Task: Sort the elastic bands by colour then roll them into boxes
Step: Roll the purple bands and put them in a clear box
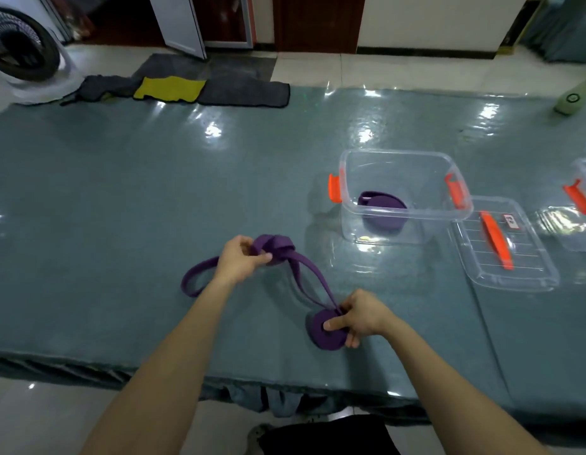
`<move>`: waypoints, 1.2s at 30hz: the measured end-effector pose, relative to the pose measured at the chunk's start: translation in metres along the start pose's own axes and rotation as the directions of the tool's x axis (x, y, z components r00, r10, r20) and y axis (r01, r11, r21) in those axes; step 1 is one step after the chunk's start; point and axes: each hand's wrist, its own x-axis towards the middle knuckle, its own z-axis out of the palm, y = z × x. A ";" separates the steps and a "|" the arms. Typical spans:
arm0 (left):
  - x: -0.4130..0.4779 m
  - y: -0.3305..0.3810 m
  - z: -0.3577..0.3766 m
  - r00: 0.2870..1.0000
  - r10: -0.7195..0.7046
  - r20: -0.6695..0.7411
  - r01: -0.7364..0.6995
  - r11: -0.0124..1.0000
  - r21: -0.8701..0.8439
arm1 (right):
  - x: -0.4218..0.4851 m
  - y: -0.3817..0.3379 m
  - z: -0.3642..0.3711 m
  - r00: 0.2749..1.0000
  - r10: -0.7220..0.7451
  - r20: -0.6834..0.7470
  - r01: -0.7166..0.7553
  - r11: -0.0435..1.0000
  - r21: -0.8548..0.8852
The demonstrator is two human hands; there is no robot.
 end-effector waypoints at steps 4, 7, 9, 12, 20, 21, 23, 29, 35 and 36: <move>0.000 0.032 -0.043 0.975 0.221 -0.025 -0.221 0.975 0.036 | 0.001 -0.008 -0.007 0.997 -0.010 -0.081 0.008 1.000 -0.023; -0.001 0.044 -0.064 0.947 0.322 0.001 -0.317 0.929 0.190 | 0.001 -0.018 -0.015 0.987 -0.046 -0.157 0.040 0.998 -0.042; -0.003 0.050 -0.070 0.929 0.369 0.017 -0.360 0.895 0.263 | 0.003 -0.025 -0.019 0.972 -0.080 -0.219 0.064 0.995 -0.080; -0.009 0.061 -0.072 0.898 0.432 0.084 -0.435 0.845 0.312 | 0.004 -0.035 -0.023 0.930 -0.114 -0.350 0.068 0.988 -0.140; -0.027 0.142 -0.088 0.819 0.574 0.013 -0.573 0.816 0.075 | -0.016 -0.062 -0.033 0.936 -0.191 -0.294 0.090 0.941 -0.325; -0.031 0.153 -0.087 0.815 0.578 0.046 -0.579 0.815 0.018 | -0.022 -0.071 -0.035 0.944 -0.216 -0.249 0.124 0.933 -0.338; -0.039 0.174 -0.086 0.798 0.592 0.113 -0.594 0.804 -0.016 | -0.034 -0.094 -0.041 0.895 -0.343 -0.285 0.286 0.932 -0.222; -0.065 0.220 -0.077 0.675 0.676 0.297 -0.731 0.668 0.142 | -0.066 -0.198 -0.060 0.644 -0.676 -0.359 0.719 0.695 -0.018; -0.076 0.248 -0.109 0.694 0.719 0.034 -0.716 0.684 0.139 | -0.091 -0.225 -0.100 0.526 -0.636 -0.565 0.678 0.714 -0.172; -0.080 0.250 -0.111 0.706 0.707 0.038 -0.708 0.705 0.024 | -0.096 -0.230 -0.105 0.486 -0.642 -0.593 0.671 0.709 -0.217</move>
